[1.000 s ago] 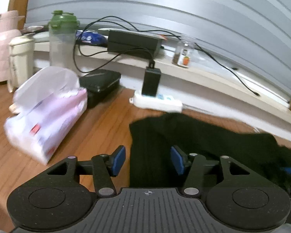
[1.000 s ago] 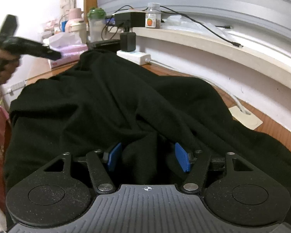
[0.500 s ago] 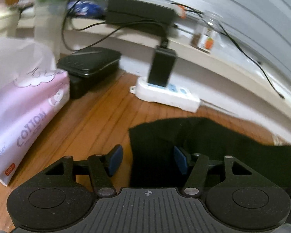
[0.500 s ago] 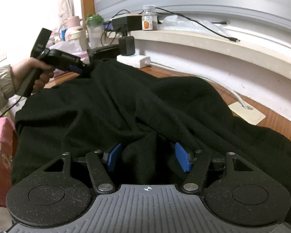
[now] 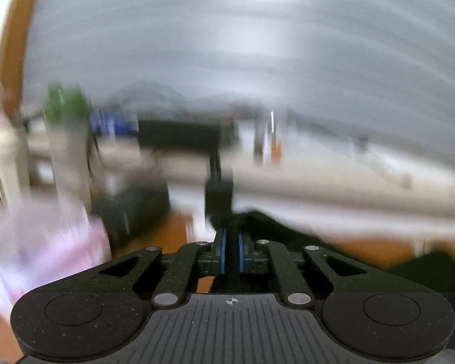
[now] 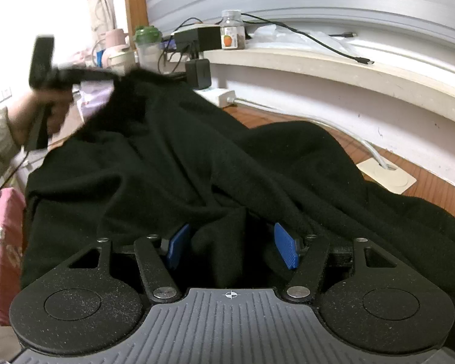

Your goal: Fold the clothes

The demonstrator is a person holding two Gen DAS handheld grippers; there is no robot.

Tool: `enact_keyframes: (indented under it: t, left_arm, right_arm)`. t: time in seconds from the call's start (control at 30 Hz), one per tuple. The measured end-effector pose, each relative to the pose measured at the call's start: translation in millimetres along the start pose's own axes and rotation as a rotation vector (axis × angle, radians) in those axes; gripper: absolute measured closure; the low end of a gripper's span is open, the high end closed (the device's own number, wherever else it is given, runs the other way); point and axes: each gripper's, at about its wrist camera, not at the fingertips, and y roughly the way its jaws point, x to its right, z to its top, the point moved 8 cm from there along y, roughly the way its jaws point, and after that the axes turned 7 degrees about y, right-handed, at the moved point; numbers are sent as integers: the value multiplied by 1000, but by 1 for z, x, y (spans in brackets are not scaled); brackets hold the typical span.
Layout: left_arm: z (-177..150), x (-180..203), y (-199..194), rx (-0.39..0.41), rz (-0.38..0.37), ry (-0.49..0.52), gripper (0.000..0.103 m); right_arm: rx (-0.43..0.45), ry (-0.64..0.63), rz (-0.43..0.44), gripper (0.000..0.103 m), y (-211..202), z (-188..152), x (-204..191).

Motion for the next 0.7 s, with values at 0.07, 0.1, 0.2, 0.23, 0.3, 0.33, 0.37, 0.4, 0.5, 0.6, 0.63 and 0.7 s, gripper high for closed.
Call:
enact_keyframes:
  t: [0.07,0.1,0.2,0.23,0.3,0.33,0.37,0.4,0.5,0.6,0.63,0.7]
  left_arm:
    - [24,-12,3,29,61,7,95]
    - [26,-17,11,8,87,16,95]
    - [-5,-24,49,-193,100,45,89]
    - [-17,-21,54,-234,96,58,81]
    - [-34,-14,53,-262,93,76,66]
    - [-37,-12,50,-256,90,68,54]
    - [-37,-8,45,-249,87,65,50]
    - [-36,-3,39,-240,82,66,47]
    - [-27,17,28,-213,52,105,31]
    - [-24,50,20,-196,-27,139,27]
    - [-24,64,19,-195,-59,144,27]
    - [-27,93,18,-198,-127,147,26]
  right_arm:
    - [6,5,4,41,-1,0,1]
    - [10,7,5,40,-2,0,1]
    - [12,26,5,34,-2,0,4]
    - [13,33,5,34,-3,1,5]
    - [22,42,4,34,-4,1,6]
    - [25,45,4,34,-5,1,7]
    - [28,48,5,34,-5,2,8]
    - [29,51,7,34,-5,2,8]
    - [31,62,15,34,-5,3,10]
    - [37,77,19,34,-6,3,12]
    - [40,80,20,34,-6,4,12]
    - [57,82,12,34,-9,5,14]
